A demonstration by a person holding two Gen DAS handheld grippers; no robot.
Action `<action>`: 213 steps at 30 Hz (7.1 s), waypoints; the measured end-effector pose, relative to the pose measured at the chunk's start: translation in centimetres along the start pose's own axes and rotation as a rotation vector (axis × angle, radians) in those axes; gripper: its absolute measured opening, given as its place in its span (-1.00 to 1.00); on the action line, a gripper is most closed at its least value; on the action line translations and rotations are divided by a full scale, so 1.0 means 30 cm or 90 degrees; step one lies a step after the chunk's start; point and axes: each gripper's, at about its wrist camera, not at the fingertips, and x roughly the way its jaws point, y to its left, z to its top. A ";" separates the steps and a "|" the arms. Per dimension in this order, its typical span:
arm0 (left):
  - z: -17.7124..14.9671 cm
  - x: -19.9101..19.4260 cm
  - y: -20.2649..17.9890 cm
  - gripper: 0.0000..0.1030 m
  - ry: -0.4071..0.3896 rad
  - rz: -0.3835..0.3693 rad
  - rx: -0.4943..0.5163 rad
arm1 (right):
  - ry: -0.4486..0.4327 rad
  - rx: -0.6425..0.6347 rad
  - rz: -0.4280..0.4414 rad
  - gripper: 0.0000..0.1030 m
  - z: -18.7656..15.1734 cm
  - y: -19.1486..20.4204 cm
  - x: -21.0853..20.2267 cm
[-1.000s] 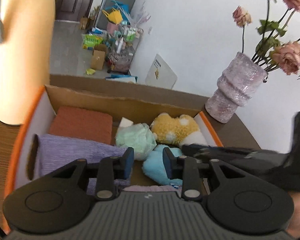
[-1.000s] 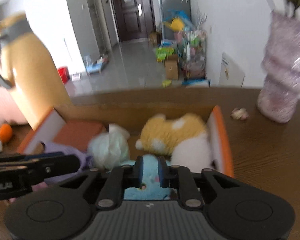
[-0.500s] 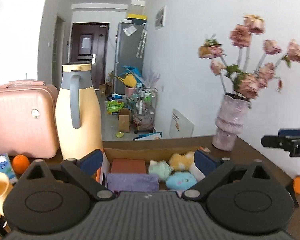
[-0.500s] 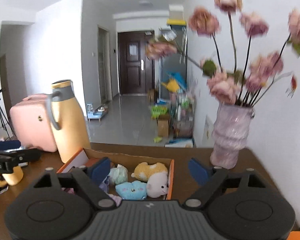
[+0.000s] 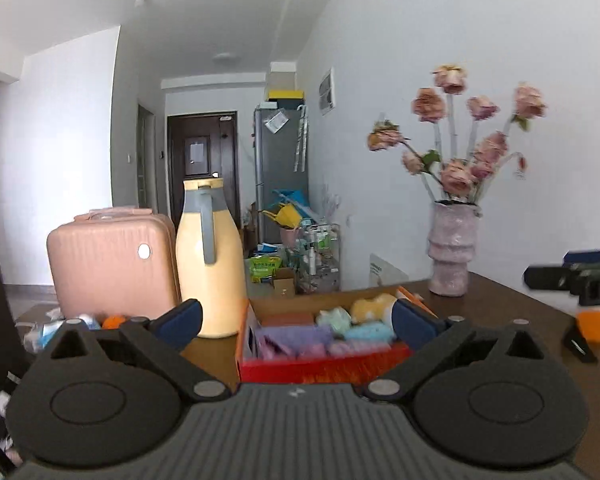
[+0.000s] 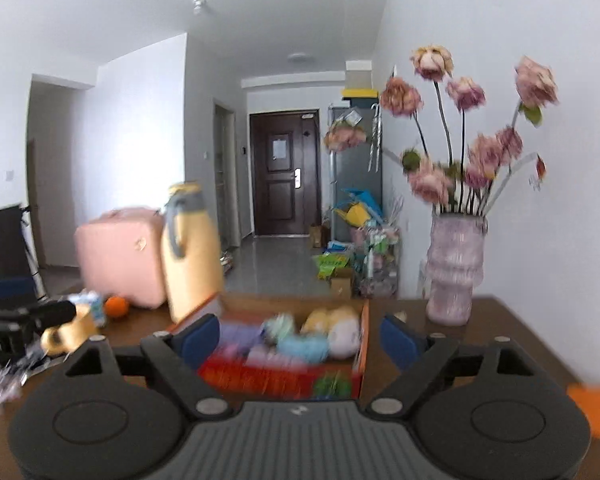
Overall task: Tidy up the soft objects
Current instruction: 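Withdraw both grippers from the box toward the blue carton, then grasp the small blue carton with both grippers and lift it, then carry the blue carton into the box and open both grippers, then withdraw both grippers from the box toward the white foam cylinder, then grasp the white foam cylinder with the left gripper while the right gripper grasps a candy wrapper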
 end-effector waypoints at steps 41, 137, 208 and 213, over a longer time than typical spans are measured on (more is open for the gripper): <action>-0.277 0.815 -0.175 -0.16 0.403 -0.177 -0.255 | 0.210 0.110 0.048 0.01 -0.270 -0.249 0.668; -0.097 1.190 -0.156 -0.45 0.389 -0.245 -0.157 | 0.270 0.105 0.001 -0.46 -0.013 -0.299 0.951; -0.444 0.428 -0.074 0.08 0.277 -0.209 -0.017 | 0.163 0.016 -0.044 0.73 -0.317 -0.012 0.443; -0.381 0.435 0.003 0.07 0.231 -0.197 -0.039 | 0.214 0.034 -0.041 0.69 -0.310 0.013 0.697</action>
